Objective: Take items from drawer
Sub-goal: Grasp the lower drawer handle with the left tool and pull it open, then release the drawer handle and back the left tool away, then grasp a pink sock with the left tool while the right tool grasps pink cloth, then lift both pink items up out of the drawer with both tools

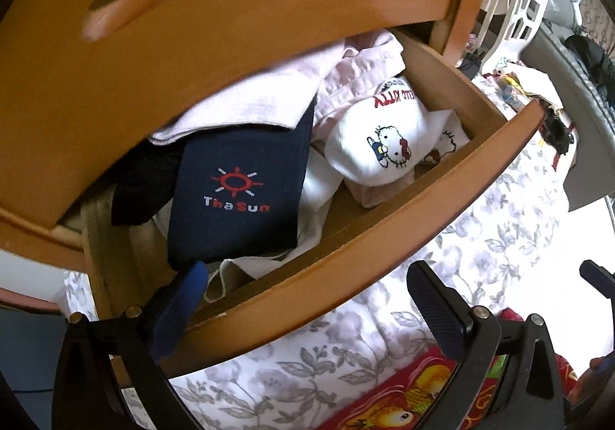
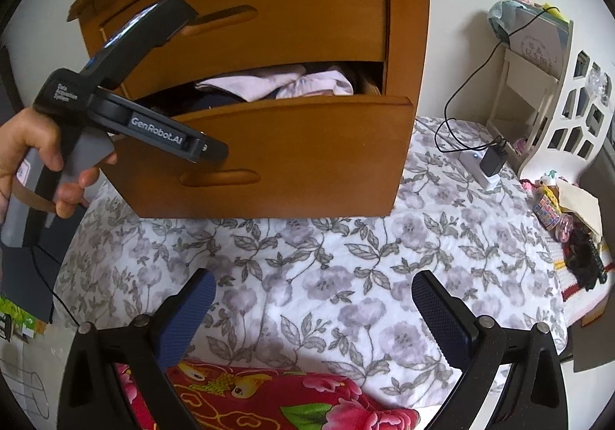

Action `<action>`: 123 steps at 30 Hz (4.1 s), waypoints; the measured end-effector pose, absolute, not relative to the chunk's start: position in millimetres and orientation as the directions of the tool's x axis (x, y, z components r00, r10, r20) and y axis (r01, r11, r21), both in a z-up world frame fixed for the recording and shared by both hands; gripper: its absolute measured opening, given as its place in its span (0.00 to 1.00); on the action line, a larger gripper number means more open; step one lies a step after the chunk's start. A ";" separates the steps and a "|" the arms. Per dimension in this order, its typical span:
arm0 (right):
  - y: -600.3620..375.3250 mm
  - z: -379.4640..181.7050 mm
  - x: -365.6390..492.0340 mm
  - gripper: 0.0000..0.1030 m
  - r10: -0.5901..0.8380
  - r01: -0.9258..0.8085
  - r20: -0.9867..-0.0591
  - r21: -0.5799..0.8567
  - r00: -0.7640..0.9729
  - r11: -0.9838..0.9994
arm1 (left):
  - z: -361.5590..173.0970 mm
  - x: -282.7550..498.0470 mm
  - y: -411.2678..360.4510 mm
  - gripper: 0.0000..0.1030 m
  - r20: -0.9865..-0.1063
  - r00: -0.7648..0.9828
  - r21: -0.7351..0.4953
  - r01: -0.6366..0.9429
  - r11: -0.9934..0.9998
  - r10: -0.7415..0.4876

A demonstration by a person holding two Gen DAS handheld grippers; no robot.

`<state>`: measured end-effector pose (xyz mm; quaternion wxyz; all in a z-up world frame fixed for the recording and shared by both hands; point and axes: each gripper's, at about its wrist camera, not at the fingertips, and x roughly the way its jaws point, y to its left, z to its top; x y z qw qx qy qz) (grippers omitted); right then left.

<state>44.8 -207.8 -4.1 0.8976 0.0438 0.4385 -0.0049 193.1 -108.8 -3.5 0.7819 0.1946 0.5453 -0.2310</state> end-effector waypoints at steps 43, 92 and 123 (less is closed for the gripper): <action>-202.9 19.2 14.0 1.00 -0.004 0.057 -0.770 0.042 0.638 0.997 | 82.4 192.5 -15.2 0.99 -0.752 0.548 -0.162 0.383 0.909 -0.366; -239.4 -9.0 242.3 0.55 0.221 0.001 -0.901 0.239 0.373 0.971 | 21.9 335.0 -17.4 0.58 -0.856 0.350 -0.362 0.117 0.925 -0.380; -247.7 109.0 195.6 0.08 0.324 -0.092 -0.741 0.336 0.588 0.937 | 148.8 258.3 3.0 0.10 -0.596 0.683 -0.371 0.230 0.900 -0.421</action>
